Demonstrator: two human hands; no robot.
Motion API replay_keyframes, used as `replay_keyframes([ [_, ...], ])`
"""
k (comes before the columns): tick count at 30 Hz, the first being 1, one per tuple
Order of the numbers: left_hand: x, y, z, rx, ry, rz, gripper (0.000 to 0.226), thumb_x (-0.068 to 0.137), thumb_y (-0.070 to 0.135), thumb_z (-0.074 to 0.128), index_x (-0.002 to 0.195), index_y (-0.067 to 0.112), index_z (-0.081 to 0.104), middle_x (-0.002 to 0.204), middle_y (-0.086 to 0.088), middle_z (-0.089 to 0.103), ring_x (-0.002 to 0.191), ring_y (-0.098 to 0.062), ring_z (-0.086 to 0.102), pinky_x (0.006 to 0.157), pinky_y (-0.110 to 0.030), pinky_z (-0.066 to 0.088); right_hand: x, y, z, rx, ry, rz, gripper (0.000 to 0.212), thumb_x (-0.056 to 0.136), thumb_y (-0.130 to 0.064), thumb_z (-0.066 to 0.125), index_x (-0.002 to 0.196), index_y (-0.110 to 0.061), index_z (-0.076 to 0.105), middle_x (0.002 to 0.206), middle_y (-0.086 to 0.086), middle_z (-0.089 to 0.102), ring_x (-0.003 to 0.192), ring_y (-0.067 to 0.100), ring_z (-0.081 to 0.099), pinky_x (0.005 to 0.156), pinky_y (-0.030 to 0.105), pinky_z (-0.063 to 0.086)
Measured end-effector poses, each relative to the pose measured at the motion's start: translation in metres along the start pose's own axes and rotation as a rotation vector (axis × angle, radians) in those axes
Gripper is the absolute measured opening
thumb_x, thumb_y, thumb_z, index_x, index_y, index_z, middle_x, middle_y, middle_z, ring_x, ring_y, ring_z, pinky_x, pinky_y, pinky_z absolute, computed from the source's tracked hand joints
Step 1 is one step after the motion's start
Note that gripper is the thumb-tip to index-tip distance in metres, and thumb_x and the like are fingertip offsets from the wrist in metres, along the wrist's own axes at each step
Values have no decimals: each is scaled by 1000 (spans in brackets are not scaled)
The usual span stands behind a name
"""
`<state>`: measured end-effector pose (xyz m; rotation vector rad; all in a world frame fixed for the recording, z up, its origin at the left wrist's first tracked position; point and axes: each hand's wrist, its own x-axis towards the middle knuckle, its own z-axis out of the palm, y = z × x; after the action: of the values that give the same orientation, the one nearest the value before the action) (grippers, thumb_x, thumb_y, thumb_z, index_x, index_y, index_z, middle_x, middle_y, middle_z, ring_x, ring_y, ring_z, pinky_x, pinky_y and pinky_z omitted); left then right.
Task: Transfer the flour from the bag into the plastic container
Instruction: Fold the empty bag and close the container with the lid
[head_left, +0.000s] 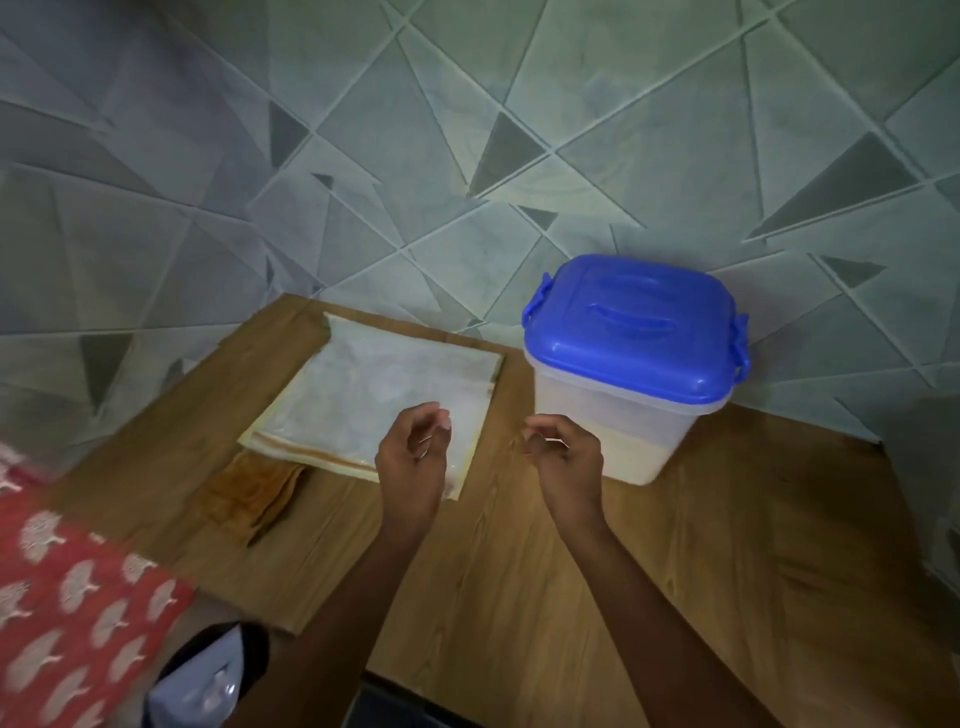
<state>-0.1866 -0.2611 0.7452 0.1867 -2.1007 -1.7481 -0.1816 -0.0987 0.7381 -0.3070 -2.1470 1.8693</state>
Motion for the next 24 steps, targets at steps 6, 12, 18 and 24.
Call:
replay_keyframes([
  [6, 37, -34, -44, 98, 6, -48, 17, 97, 16, 66, 112, 12, 72, 107, 6, 73, 98, -2, 67, 78, -6, 52, 3, 10, 53, -18, -66, 80, 14, 91, -7, 66, 95, -17, 76, 91, -4, 75, 83, 7, 70, 77, 22, 58],
  [12, 115, -86, -104, 296, -40, -147, 23, 92, 10, 70, 115, 9, 69, 117, -5, 71, 108, -20, 66, 93, -33, 56, 25, 38, 113, -191, -18, 111, 12, 85, -4, 69, 91, -11, 77, 87, -3, 73, 84, 11, 69, 84, 30, 55],
  [18, 191, -135, -169, 633, -127, -204, 44, 87, 17, 75, 127, 9, 61, 135, -16, 58, 127, -32, 52, 108, -40, 41, 37, 81, 161, -596, -64, 423, 28, 73, -26, 68, 98, -14, 64, 103, 2, 62, 116, 23, 55, 96, 34, 42],
  [24, 244, -172, -214, 844, -301, -465, 72, 90, 35, 70, 147, 7, 37, 149, -18, 46, 136, -40, 44, 111, -50, 37, 36, 96, 195, -724, 20, 591, 71, 80, -35, 75, 138, -14, 38, 141, 16, 40, 127, 41, 46, 100, 52, 48],
])
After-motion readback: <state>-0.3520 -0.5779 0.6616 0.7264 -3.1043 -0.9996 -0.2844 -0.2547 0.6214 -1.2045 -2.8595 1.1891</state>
